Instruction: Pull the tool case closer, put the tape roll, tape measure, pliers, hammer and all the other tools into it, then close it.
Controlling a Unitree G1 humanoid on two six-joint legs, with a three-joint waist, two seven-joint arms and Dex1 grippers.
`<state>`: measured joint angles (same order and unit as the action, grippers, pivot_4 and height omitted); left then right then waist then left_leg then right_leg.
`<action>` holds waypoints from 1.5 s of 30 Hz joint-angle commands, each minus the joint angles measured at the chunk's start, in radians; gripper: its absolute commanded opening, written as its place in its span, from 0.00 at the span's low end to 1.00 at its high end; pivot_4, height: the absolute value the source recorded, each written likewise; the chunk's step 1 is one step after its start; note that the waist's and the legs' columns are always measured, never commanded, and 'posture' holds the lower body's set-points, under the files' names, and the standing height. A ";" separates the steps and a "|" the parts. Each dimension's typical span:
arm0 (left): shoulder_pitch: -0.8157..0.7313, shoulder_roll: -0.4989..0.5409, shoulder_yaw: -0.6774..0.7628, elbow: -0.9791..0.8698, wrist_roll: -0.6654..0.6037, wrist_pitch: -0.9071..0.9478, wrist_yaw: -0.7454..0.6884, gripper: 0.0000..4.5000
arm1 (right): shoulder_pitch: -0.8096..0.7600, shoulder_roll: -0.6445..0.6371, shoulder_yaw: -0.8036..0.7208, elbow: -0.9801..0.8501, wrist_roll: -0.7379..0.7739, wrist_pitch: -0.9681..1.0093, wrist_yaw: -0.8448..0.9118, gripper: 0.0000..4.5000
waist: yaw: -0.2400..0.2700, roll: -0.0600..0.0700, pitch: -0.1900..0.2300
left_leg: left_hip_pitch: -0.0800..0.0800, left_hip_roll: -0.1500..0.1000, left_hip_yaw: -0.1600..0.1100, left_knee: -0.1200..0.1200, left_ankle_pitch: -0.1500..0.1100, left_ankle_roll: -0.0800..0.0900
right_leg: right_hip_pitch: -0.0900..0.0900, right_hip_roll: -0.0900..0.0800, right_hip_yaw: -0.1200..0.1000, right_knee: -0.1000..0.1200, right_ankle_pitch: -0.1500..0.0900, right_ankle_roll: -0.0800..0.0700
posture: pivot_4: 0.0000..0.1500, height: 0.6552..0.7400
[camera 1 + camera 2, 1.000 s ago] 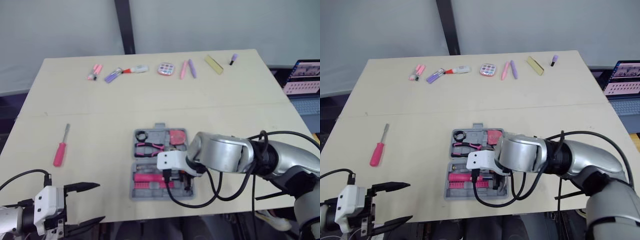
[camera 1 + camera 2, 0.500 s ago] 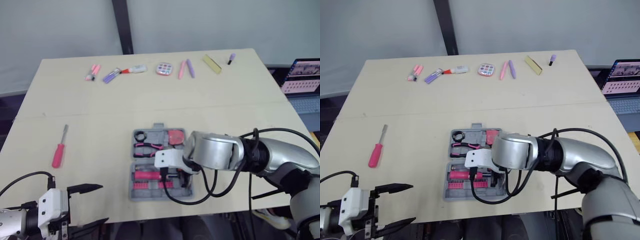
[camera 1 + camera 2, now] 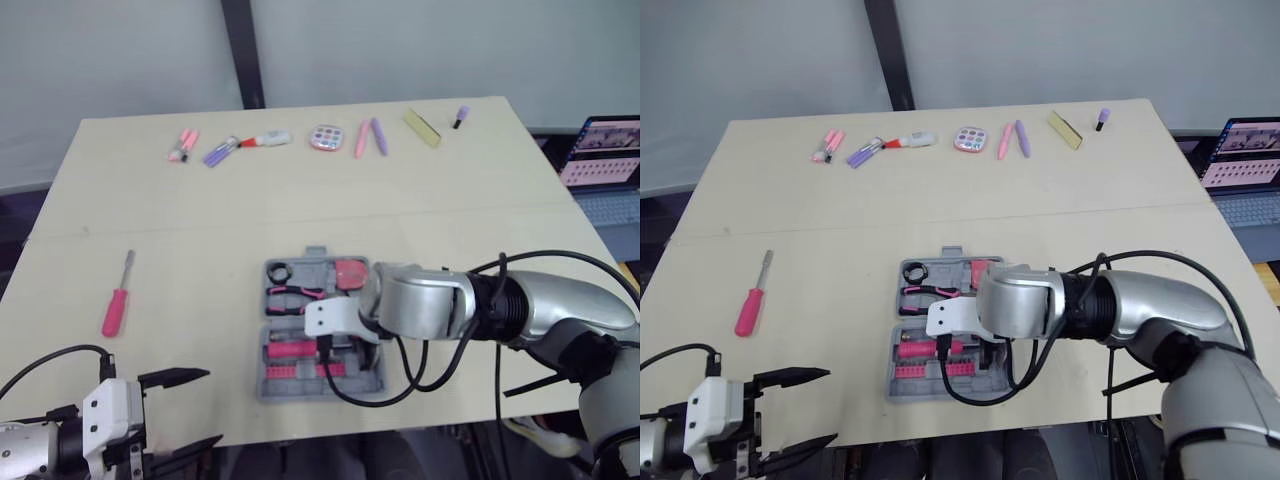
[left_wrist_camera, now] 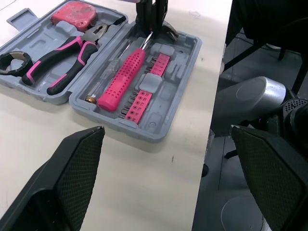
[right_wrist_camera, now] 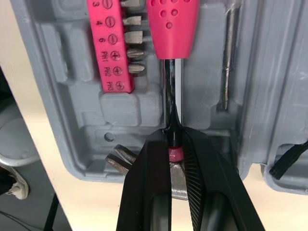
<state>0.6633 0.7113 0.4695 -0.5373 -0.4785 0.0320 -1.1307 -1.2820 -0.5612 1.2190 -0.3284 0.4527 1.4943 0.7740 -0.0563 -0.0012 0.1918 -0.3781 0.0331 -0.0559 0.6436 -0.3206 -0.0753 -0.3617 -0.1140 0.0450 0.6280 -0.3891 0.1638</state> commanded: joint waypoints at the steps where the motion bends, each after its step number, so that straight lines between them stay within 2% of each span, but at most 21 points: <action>1: 0.021 -0.008 0.008 -0.029 0.001 -0.006 0.010 1.00 | -0.022 0.000 0.011 -0.019 -0.012 -0.018 0.016 0.01 | 0.000 0.000 0.000 | 0.000 0.000 0.000 0.000 0.000 0.000 | 0.000 0.000 0.000 0.000 0.000 0.000 | 1.00 1.00; 45: 0.014 -0.009 0.006 -0.015 0.004 -0.019 0.014 1.00 | -0.018 0.029 -0.016 -0.019 0.015 0.034 0.006 0.01 | 0.000 0.000 0.000 | 0.000 0.000 0.000 0.000 0.000 0.000 | 0.000 0.000 0.000 0.000 0.000 0.000 | 1.00 1.00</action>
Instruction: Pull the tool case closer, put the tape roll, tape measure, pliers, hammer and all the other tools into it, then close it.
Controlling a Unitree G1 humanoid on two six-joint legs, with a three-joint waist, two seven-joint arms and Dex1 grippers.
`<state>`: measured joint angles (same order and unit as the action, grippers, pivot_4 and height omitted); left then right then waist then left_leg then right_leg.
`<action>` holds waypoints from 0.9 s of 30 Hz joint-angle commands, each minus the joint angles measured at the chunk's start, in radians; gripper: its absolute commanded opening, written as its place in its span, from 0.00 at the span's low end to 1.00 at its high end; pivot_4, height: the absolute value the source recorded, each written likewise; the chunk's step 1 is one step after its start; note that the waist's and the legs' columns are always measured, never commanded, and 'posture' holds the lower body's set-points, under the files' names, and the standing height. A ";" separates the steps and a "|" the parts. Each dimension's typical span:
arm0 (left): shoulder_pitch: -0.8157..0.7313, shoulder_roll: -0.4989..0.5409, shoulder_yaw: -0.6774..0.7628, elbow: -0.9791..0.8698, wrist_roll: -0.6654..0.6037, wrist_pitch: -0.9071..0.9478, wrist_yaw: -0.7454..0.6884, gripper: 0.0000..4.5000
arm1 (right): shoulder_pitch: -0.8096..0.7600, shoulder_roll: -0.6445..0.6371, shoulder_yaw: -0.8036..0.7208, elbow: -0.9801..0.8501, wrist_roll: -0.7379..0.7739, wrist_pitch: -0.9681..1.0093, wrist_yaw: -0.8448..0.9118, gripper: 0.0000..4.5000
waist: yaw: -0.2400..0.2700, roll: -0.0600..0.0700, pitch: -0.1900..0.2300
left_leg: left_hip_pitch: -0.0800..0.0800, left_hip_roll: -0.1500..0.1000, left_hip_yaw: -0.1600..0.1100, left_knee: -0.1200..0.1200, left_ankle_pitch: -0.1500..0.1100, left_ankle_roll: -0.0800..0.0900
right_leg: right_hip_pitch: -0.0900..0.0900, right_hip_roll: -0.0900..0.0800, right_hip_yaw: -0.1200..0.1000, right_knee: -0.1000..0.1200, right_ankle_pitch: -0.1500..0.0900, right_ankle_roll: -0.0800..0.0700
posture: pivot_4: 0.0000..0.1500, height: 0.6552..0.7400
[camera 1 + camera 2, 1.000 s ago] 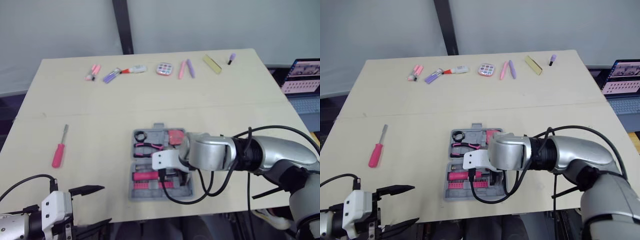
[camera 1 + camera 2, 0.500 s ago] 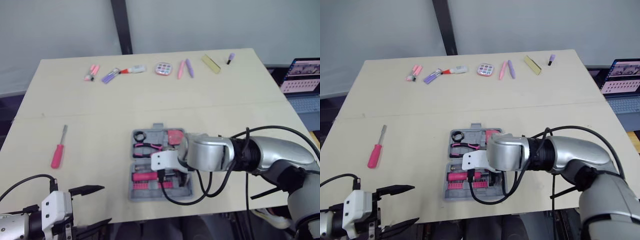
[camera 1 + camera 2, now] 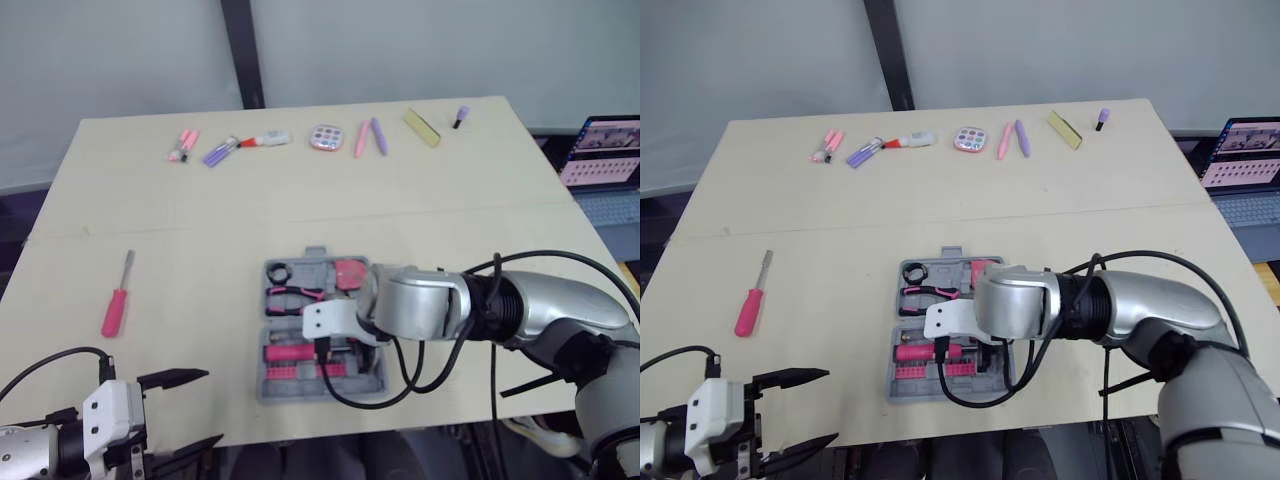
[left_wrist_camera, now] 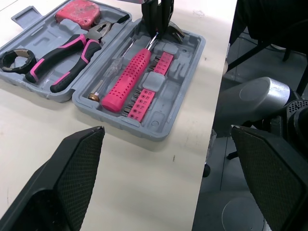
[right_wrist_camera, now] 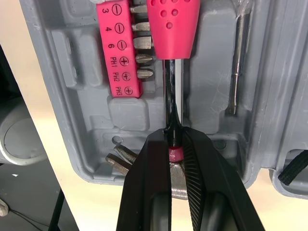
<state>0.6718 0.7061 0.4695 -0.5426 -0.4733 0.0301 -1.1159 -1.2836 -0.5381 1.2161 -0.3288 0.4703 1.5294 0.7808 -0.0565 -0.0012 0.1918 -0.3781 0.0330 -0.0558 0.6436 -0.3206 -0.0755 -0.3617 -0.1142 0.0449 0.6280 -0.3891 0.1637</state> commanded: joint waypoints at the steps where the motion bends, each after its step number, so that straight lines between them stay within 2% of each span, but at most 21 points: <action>1: 0.005 -0.004 0.006 -0.009 -0.001 -0.017 0.000 1.00 | -0.017 0.006 -0.010 -0.020 -0.003 -0.003 0.001 0.01 | 0.000 0.000 0.000 | 0.000 0.000 0.000 0.000 0.000 0.000 | 0.000 0.000 0.000 0.000 0.000 0.000 | 1.00 1.00; 4: 0.006 -0.006 0.004 -0.009 0.001 -0.020 0.000 1.00 | -0.018 0.004 -0.003 -0.023 -0.005 -0.009 0.003 0.01 | 0.000 0.000 0.000 | 0.000 0.000 0.000 0.000 0.000 0.000 | 0.000 0.000 0.000 0.000 0.000 0.000 | 1.00 1.00; 5: 0.006 -0.007 0.004 -0.009 0.001 -0.020 0.001 1.00 | -0.019 0.003 0.000 -0.025 -0.005 -0.011 0.004 0.21 | 0.000 0.000 0.000 | 0.000 0.000 0.000 0.000 0.000 0.000 | 0.000 0.000 0.000 0.000 0.000 0.000 | 1.00 1.00; 6: 0.007 -0.008 0.002 -0.009 0.001 -0.021 0.001 1.00 | -0.019 0.001 0.003 -0.026 -0.006 -0.013 0.003 0.27 | 0.000 0.000 0.000 | 0.000 0.000 0.000 0.000 0.000 0.000 | 0.000 0.000 0.000 0.000 0.000 0.000 | 1.00 1.00; 9: 0.008 -0.009 -0.001 -0.008 0.004 -0.025 0.002 1.00 | -0.019 -0.002 0.007 -0.028 -0.009 -0.018 0.004 0.54 | 0.000 0.000 0.000 | 0.000 0.000 0.000 0.000 0.000 0.000 | 0.000 0.000 0.000 0.000 0.000 0.000 | 1.00 1.00; 12: 0.009 -0.009 -0.002 -0.005 0.004 -0.027 0.001 1.00 | -0.019 -0.001 0.003 -0.025 -0.010 -0.018 0.002 0.87 | 0.000 0.000 0.000 | 0.000 0.000 0.000 0.000 0.000 0.000 | 0.000 0.000 0.000 0.000 0.000 0.000 | 1.00 1.00; 13: 0.010 -0.009 -0.002 -0.004 0.005 -0.029 0.000 1.00 | -0.021 -0.001 -0.002 -0.025 -0.008 -0.017 0.006 0.94 | 0.000 0.000 0.000 | 0.000 0.000 0.000 0.000 0.000 0.000 | 0.000 0.000 0.000 0.000 0.000 0.000 | 1.00 1.00; 20: 0.001 -0.004 -0.003 0.007 -0.008 -0.025 -0.005 1.00 | -0.044 -0.062 -0.079 -0.068 0.038 -0.018 0.062 0.94 | 0.000 0.000 0.000 | 0.000 0.000 0.000 0.000 0.000 0.000 | 0.000 0.000 0.000 0.000 0.000 0.000 | 1.00 1.00; 25: -0.015 0.004 0.000 -0.001 -0.050 0.021 -0.002 1.00 | 0.079 -0.193 -0.309 -0.119 0.120 -0.096 0.141 0.94 | 0.006 -0.001 -0.001 | 0.000 0.000 -0.001 0.001 -0.001 0.001 | 0.002 0.000 -0.001 -0.001 0.000 0.000 | 1.00 1.00; 27: -0.027 0.004 0.002 -0.007 -0.077 0.050 0.007 1.00 | 0.176 -0.229 -0.412 -0.124 0.126 -0.173 0.148 0.83 | 0.007 -0.003 -0.002 | 0.000 0.000 0.000 0.001 -0.001 0.003 | 0.002 0.000 -0.001 -0.001 0.000 0.000 | 1.00 1.00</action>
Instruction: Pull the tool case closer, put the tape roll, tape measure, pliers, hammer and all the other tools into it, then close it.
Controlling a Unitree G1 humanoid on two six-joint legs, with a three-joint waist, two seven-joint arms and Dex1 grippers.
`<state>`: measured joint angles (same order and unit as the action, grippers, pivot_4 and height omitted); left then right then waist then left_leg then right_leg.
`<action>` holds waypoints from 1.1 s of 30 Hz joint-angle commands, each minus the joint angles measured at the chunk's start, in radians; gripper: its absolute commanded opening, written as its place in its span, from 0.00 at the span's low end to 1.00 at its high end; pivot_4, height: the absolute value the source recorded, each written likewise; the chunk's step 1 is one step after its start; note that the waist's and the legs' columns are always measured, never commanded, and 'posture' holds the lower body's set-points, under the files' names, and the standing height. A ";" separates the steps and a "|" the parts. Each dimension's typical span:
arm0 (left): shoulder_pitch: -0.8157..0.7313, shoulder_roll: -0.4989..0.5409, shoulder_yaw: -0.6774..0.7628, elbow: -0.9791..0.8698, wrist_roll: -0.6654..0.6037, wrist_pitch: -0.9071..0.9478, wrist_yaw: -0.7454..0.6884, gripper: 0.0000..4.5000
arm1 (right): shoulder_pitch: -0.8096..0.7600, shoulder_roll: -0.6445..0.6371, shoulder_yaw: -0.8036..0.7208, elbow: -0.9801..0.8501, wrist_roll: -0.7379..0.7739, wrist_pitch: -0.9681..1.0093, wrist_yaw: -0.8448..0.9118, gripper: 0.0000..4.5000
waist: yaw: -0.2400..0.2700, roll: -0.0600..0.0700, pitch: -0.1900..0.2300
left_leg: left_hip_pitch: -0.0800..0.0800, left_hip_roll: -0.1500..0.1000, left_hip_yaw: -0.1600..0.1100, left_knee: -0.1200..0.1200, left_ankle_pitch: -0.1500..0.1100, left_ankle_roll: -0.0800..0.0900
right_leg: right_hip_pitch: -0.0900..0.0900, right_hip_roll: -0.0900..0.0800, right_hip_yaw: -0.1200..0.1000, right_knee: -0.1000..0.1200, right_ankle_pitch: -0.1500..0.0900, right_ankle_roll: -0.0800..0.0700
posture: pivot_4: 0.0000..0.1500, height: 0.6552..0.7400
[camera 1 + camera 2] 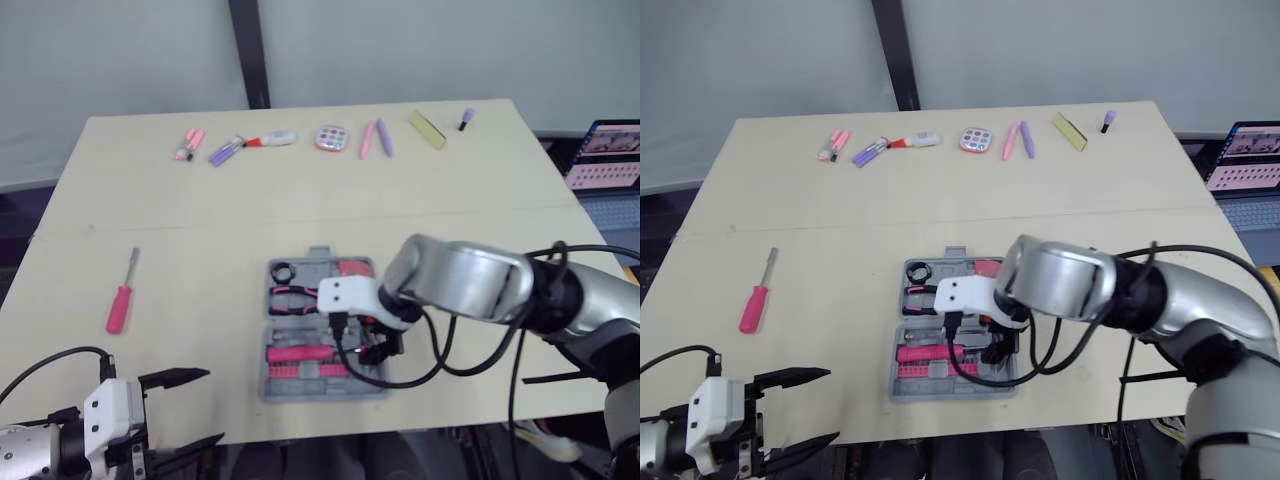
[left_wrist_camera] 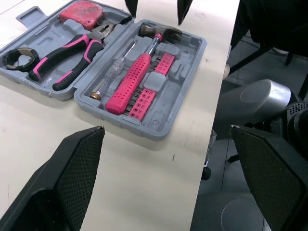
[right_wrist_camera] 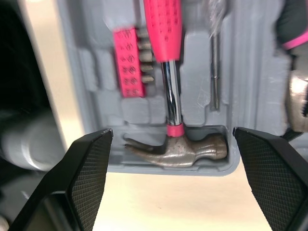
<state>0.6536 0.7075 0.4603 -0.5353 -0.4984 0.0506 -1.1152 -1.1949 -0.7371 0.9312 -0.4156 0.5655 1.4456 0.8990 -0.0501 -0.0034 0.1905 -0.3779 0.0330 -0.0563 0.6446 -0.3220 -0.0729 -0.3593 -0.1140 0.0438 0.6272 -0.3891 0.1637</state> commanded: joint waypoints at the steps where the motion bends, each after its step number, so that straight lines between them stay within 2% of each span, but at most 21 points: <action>1: -0.015 0.004 0.010 -0.015 -0.058 0.039 0.005 1.00 | 0.171 -0.034 -0.207 -0.031 0.037 -0.172 0.031 0.76 | 0.001 -0.001 0.000 | 0.000 0.000 0.000 0.000 0.000 0.000 | 0.000 0.000 0.000 0.000 0.000 0.000 | 1.00 1.00; 4: -0.039 0.008 0.000 -0.003 -0.053 0.045 0.003 1.00 | 0.401 -0.008 -0.393 -0.015 0.039 -0.441 0.042 0.44 | 0.006 -0.003 -0.002 | 0.000 0.000 0.000 0.000 0.000 0.000 | 0.000 0.000 0.000 0.000 0.000 0.000 | 1.00 1.00; 8: -0.066 0.004 -0.007 0.015 -0.045 0.040 0.001 1.00 | 0.544 0.030 -0.463 0.003 0.016 -0.600 0.089 0.01 | 0.004 -0.003 -0.001 | 0.001 0.000 0.003 0.001 0.001 -0.002 | 0.000 0.000 0.002 0.000 0.000 0.001 | 1.00 1.00; 10: -0.076 -0.003 -0.015 0.029 -0.038 0.029 0.000 1.00 | 0.582 0.044 -0.459 0.023 -0.015 -0.684 0.115 0.01 | 0.005 -0.003 -0.002 | 0.001 0.000 0.003 0.001 0.001 -0.002 | 0.001 0.000 0.002 0.000 0.000 0.001 | 1.00 1.00; 15: -0.088 -0.027 -0.049 0.062 -0.008 -0.014 -0.005 1.00 | 0.585 0.105 -0.355 0.173 -0.203 -0.868 0.150 0.01 | 0.005 -0.004 -0.002 | 0.002 0.000 0.003 0.001 0.001 -0.002 | 0.002 0.000 0.001 0.000 0.000 0.001 | 1.00 1.00; 20: -0.083 -0.035 -0.054 0.086 0.002 -0.050 -0.015 1.00 | 0.608 0.163 -0.335 0.279 -0.298 -1.021 0.184 0.01 | 0.006 -0.004 -0.002 | 0.002 0.000 0.002 0.001 0.002 -0.003 | 0.001 0.000 0.001 0.000 0.000 0.001 | 1.00 1.00; 33: -0.088 -0.027 -0.079 0.117 0.005 -0.100 -0.045 1.00 | 0.665 0.195 -0.371 0.326 -0.338 -1.076 0.275 0.01 | 0.014 -0.004 -0.002 | 0.002 0.000 0.002 0.002 0.002 -0.003 | 0.002 0.000 0.001 0.000 0.000 0.001 | 1.00 1.00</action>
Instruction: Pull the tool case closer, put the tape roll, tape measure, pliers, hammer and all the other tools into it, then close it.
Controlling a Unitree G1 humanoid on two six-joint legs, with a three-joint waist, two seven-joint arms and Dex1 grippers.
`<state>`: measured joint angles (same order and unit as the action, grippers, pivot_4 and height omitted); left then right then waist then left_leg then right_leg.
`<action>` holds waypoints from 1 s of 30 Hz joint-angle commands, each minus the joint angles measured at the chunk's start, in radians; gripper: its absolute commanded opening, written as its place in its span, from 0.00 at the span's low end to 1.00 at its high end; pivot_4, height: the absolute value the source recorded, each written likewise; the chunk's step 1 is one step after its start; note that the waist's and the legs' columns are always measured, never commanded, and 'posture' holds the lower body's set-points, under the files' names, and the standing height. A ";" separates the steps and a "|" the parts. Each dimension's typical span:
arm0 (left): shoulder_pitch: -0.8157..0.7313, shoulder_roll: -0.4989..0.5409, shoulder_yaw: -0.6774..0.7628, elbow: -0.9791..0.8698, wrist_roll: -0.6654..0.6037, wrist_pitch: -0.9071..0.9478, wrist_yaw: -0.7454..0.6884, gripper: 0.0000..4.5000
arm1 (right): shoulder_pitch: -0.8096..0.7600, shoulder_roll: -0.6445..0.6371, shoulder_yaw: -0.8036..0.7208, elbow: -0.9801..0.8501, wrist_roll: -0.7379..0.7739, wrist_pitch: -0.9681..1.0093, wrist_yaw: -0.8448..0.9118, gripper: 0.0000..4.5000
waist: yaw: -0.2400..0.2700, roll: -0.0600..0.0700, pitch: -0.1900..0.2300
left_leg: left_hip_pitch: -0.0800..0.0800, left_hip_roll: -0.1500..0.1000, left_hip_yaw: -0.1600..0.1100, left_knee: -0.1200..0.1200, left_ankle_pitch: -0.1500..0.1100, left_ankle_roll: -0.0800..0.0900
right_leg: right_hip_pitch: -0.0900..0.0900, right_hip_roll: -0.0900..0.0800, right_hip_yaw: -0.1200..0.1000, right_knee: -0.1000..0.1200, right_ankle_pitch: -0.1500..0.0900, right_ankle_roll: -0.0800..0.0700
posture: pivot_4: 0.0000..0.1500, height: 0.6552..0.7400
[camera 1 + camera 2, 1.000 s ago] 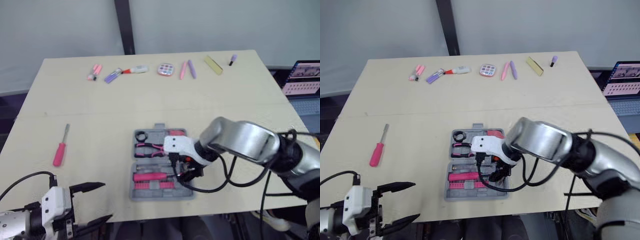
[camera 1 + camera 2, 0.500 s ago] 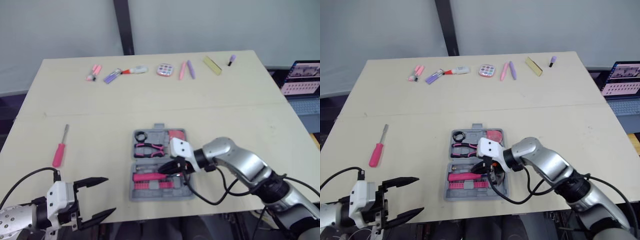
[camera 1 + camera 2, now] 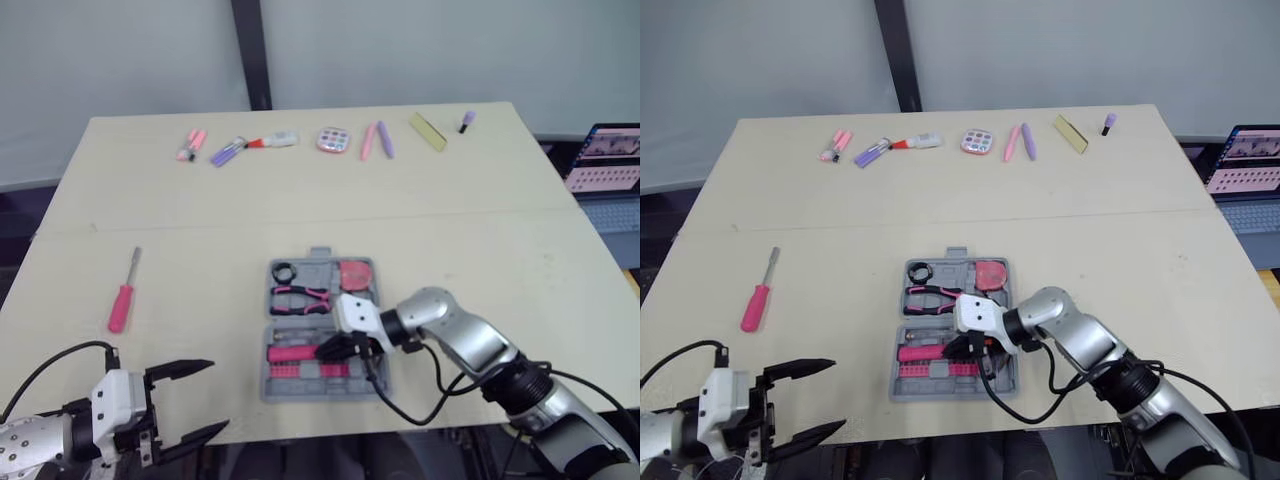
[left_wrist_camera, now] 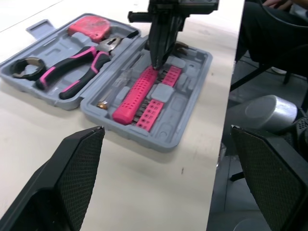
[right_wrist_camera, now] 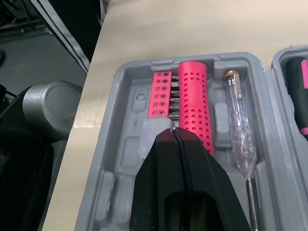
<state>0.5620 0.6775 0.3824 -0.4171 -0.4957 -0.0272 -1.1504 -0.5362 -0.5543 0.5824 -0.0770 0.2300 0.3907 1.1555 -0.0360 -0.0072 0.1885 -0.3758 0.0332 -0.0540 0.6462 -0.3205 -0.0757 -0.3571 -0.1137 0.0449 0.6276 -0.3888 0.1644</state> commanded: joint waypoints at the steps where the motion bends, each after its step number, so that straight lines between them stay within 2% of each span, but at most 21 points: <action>1: 0.001 0.004 -0.003 0.002 0.004 -0.024 -0.010 1.00 | 0.007 0.016 -0.024 -0.008 -0.005 -0.021 0.018 0.01 | 0.001 0.000 0.000 | 0.000 0.000 0.000 0.000 0.000 0.000 | 0.000 0.000 0.000 0.000 0.000 0.000 | 1.00 1.00; 16: -0.012 0.002 -0.016 0.028 0.020 -0.048 -0.007 1.00 | -0.004 0.058 -0.064 0.093 -0.044 -0.063 0.023 0.01 | 0.004 0.000 0.000 | 0.000 0.000 0.000 0.000 0.000 0.000 | 0.000 0.000 0.000 0.000 0.000 0.000 | 1.00 1.00; 30: -0.015 0.001 -0.031 0.079 0.028 -0.097 -0.020 1.00 | 0.031 0.037 -0.074 0.133 -0.077 -0.092 0.039 0.01 | 0.004 0.000 0.000 | 0.000 0.000 0.000 0.000 0.000 0.000 | 0.000 0.000 0.000 0.001 0.000 0.000 | 1.00 1.00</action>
<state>0.5435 0.6782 0.3525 -0.3370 -0.4655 -0.1032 -1.1601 -0.5186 -0.5045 0.5225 0.0515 0.1605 0.3048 1.1783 -0.0317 -0.0073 0.1884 -0.3754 0.0332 -0.0537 0.6469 -0.3203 -0.0759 -0.3567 -0.1138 0.0448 0.6281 -0.3888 0.1644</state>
